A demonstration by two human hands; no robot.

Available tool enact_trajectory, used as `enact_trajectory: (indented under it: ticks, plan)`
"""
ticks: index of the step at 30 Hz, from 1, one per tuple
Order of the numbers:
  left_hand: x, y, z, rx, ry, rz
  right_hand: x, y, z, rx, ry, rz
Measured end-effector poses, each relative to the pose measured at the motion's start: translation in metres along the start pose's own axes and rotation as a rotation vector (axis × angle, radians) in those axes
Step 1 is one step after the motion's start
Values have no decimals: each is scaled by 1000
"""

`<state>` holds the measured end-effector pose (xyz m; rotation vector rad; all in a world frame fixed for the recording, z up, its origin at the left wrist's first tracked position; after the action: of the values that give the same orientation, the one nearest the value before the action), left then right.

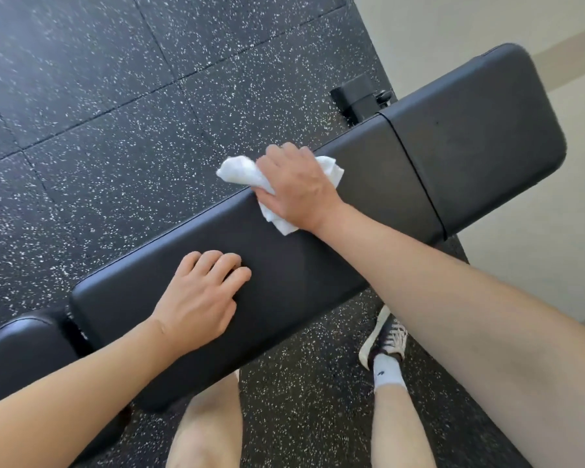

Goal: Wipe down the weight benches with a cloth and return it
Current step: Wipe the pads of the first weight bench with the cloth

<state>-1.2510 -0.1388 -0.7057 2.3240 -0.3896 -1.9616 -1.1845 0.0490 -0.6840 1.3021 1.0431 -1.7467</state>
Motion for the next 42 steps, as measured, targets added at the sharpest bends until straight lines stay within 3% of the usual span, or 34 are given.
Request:
enact_trajectory:
  ticks: [3, 6, 11, 13, 14, 17, 19, 22, 26, 28, 31, 35, 42]
  plan:
    - [-7, -26, -17, -57, 5, -9, -23, 53, -81, 290, 69, -33]
    - [-17, -64, -28, -124, 53, -21, -30, 93, -87, 392, 99, -5]
    - [-30, -122, 5, -570, 298, -54, -20, 150, 2, -21, -20, 89]
    - [-26, -142, -3, -600, 352, -2, -22, 169, -7, -151, -10, 143]
    - [-25, -153, -14, -573, 358, 23, -27, 177, -27, -118, 16, 144]
    - [-29, -192, -51, -518, 374, 52, -53, 207, -96, 246, 82, 51]
    - [-27, -219, -72, -550, 368, 77, -56, 227, -91, 296, 48, 56]
    - [-28, -263, -92, -674, 369, 85, -56, 247, -57, 156, -99, 109]
    - [-20, -308, -93, -896, 461, 117, -81, 296, -109, 470, -287, -35]
    - [-14, -316, -83, -1021, 417, 97, -93, 312, -133, 537, -305, -119]
    - [-13, -317, -75, -1128, 360, 7, -91, 309, -159, 558, -279, -165]
    - [-13, -313, -78, -1130, 318, -48, -72, 267, -178, 539, -122, -145]
    - [-10, -316, -73, -1131, 225, -140, -56, 147, -231, 541, 12, -298]
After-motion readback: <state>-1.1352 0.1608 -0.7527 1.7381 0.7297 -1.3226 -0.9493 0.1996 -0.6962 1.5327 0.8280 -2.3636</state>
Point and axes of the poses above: each hand's wrist, its own y-axis away from the middle knuckle, its own x-axis out of the palm, z = x × y, the point moved 9 cm from there along -y, towards the middle knuckle, and after that the axes turned 14 degrees about -x, right-handed, at the moved point
